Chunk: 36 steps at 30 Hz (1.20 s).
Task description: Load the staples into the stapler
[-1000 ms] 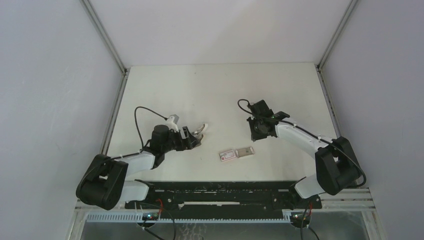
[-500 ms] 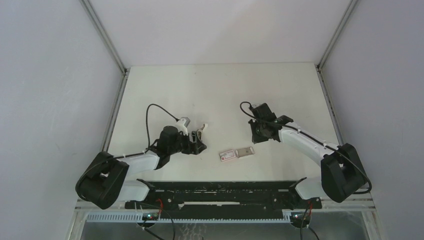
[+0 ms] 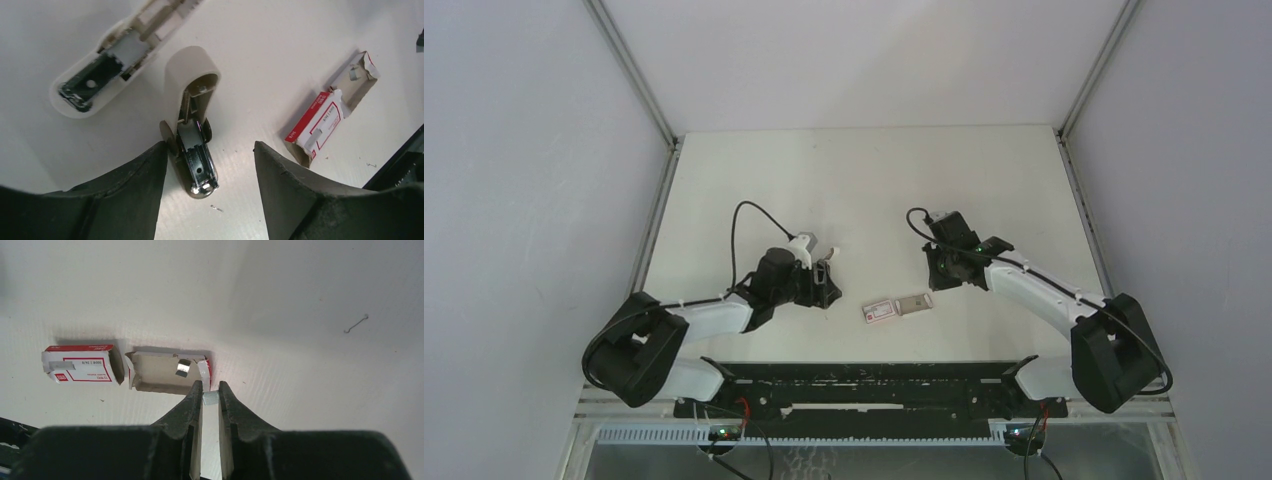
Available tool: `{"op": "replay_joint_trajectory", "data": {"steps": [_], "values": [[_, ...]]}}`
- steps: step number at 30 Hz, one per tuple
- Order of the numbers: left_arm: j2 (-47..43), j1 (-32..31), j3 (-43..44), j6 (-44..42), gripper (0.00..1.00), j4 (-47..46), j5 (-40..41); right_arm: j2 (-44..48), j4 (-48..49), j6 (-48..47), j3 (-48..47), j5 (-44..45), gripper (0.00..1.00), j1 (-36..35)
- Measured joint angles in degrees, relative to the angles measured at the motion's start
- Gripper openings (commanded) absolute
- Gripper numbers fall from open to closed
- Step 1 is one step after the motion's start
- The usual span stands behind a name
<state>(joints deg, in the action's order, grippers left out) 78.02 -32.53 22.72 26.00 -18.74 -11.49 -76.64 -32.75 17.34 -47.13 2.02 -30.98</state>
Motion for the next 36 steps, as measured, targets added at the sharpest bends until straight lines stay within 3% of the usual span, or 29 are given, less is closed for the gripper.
{"op": "replay_joint_trajectory", "data": {"steps": [12,22,36], "values": [[2.89,-9.40,1.49,6.19,0.66,-2.10,2.10,1.97,0.61,2.80,0.00,0.55,0.12,-2.19],[7.28,-10.49,4.02,6.32,0.70,-5.92,2.91,1.97,6.62,3.43,0.00,-0.15,0.12,-8.20],[-19.61,-10.27,4.02,-0.74,0.73,14.21,9.03,-5.46,19.61,-11.39,-1.84,-6.49,0.12,-11.74]]}}
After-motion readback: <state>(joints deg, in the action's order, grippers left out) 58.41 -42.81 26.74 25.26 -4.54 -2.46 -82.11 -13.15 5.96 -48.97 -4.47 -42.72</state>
